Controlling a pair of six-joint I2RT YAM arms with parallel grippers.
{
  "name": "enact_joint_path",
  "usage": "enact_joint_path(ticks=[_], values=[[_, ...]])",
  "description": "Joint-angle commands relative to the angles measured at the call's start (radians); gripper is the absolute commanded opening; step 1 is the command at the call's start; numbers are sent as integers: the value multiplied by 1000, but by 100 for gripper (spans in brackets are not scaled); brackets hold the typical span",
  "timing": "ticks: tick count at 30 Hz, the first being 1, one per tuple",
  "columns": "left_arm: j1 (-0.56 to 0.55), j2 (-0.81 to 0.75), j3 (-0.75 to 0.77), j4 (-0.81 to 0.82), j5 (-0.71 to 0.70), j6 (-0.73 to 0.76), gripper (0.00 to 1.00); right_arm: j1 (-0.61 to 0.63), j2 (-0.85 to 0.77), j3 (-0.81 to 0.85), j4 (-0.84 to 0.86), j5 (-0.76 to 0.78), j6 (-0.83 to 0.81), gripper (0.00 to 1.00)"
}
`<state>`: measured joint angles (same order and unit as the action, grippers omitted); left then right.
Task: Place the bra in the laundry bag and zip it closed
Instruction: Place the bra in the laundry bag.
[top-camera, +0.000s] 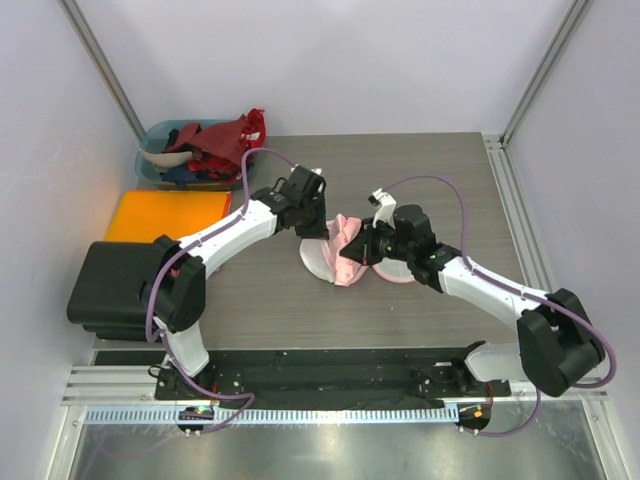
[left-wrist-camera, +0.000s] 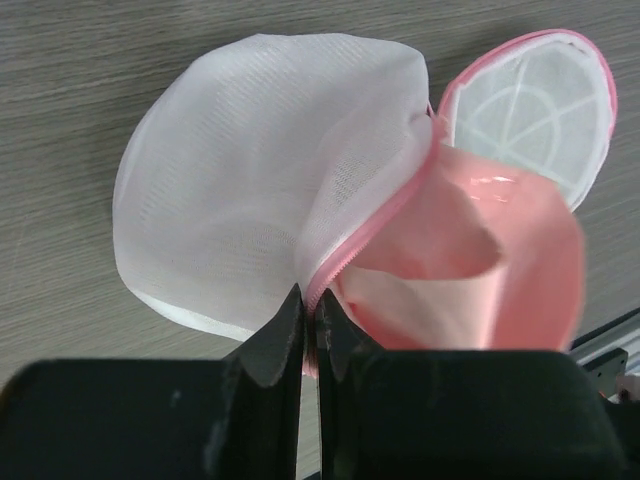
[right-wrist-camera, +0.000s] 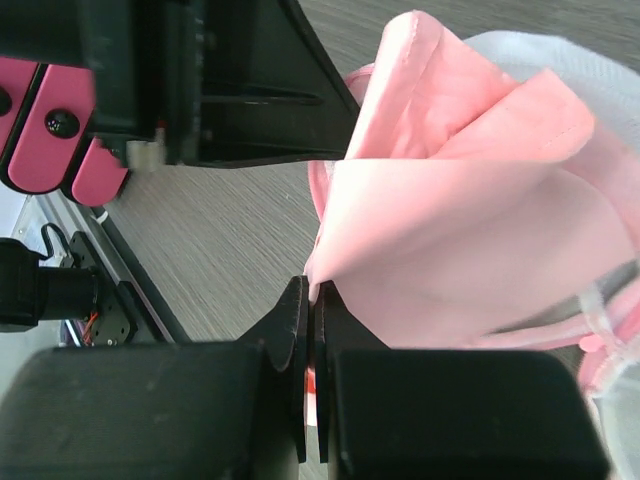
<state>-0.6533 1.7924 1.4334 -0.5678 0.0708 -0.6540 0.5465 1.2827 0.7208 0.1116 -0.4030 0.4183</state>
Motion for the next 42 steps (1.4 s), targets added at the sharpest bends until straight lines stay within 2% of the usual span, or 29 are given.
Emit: enact_joint_path(ticks=[1, 3, 5, 9, 13, 18, 24, 29, 34, 39, 40, 42], values=[[-3, -54, -14, 52, 52, -10, 7, -2, 49, -9, 193, -81, 33, 1], [-5, -56, -27, 68, 53, -13, 7, -2, 73, -3, 217, -106, 40, 1], [-5, -60, -28, 74, 58, -16, 0, -2, 81, 0, 211, -106, 36, 1], [-8, -97, -59, 100, 64, -27, 0, -2, 110, -14, 189, -56, 25, 1], [-25, -106, -65, 97, 129, -35, 0, -2, 171, -29, 301, -33, 100, 1], [-71, -143, -103, 103, 126, -59, 0, -3, 263, -21, 408, 48, 180, 1], [-112, -160, -142, 98, 133, -76, 0, -22, 305, 38, 401, 69, 229, 1], [-123, -157, -145, 92, 145, -59, 0, -77, 317, 29, 494, -98, 339, 1], [-132, -154, -152, 83, 144, -58, 0, -92, 328, 11, 632, -140, 477, 1], [-138, -165, -186, 68, 95, -52, 0, -100, 394, 63, 629, -192, 488, 1], [-138, -159, -180, 45, 78, -47, 1, -100, 412, 60, 635, -195, 500, 1], [-137, -157, -162, 33, 55, -38, 9, -100, 426, 63, 646, -207, 502, 1]])
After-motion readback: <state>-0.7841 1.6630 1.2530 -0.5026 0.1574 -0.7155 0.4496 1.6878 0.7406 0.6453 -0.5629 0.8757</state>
